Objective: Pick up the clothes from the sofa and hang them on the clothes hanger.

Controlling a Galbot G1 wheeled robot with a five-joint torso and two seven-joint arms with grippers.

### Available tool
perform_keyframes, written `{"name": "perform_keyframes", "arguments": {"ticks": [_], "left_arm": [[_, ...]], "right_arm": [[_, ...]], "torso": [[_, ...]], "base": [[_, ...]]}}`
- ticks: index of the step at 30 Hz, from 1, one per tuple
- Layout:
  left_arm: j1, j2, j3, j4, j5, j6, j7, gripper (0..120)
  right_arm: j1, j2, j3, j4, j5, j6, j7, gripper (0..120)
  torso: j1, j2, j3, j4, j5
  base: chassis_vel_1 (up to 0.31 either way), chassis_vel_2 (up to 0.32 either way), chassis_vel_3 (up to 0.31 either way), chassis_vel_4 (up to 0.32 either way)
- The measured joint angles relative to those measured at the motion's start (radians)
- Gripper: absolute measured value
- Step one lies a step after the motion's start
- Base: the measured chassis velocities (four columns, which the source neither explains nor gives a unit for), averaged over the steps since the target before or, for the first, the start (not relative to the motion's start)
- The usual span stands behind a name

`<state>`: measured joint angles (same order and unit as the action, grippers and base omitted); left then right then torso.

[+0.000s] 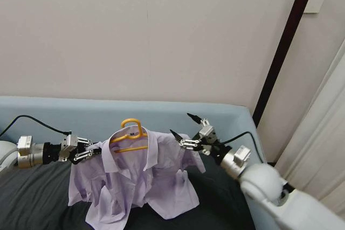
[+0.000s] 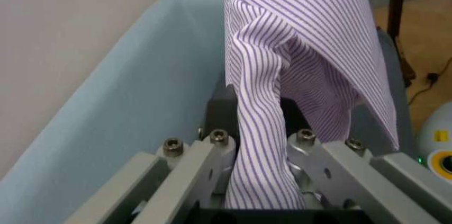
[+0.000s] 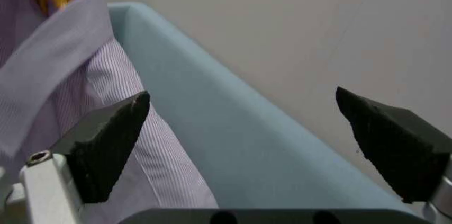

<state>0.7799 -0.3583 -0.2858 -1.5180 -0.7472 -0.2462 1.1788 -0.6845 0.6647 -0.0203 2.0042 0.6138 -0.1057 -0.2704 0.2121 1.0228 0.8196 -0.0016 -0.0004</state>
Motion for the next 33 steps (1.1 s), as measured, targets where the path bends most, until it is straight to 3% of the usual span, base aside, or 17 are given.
{"name": "perform_keyframes", "arguments": {"ticks": [9, 14, 25, 27, 31, 33], "left_arm": [[0.022, 0.004, -0.048, -0.048, 0.001, 0.007, 0.038, 7], [0.049, -0.007, -0.059, -0.091, 0.01, 0.008, 0.03, 7], [0.082, -0.025, -0.057, -0.141, 0.017, -0.001, -0.03, 7], [0.083, -0.029, -0.055, -0.141, 0.02, -0.004, -0.039, 7], [0.085, -0.055, -0.04, -0.15, 0.042, -0.013, -0.047, 7], [0.086, -0.058, -0.037, -0.156, 0.046, -0.014, -0.046, 7]], "right_arm": [[0.04, -0.133, 0.014, -0.021, 0.067, -0.069, -0.24, 100], [0.071, -0.125, -0.018, -0.047, 0.062, -0.064, -0.366, 100], [0.113, -0.098, -0.079, -0.076, 0.055, -0.057, -0.45, 100], [0.114, -0.096, -0.083, -0.075, 0.058, -0.056, -0.452, 98], [0.142, -0.091, -0.11, -0.084, 0.046, -0.057, -0.491, 80], [0.15, -0.09, -0.115, -0.088, 0.043, -0.057, -0.5, 77]], "torso": [[0.0, 0.0, 0.0, 0.0006, -0.0004], [0.0, 0.0, 0.0, 0.0004, -0.0002], [0.0, 0.0, 0.0, 0.0004, -0.0003], [0.0, 0.0, 0.0, 0.0004, -0.0004], [0.0, 0.0, 0.0, 0.0004, -0.0006], [0.0, 0.0, 0.0, 0.0004, -0.0006]], "base": [[0.0, 0.0, 0.0, 0.0], [0.0, 0.0, 0.0, 0.0], [0.0, 0.0, 0.0, 0.0], [0.0, 0.0, 0.0, 0.0], [0.0, 0.0, 0.0, 0.0], [0.0, 0.0, 0.0, 0.0]]}}
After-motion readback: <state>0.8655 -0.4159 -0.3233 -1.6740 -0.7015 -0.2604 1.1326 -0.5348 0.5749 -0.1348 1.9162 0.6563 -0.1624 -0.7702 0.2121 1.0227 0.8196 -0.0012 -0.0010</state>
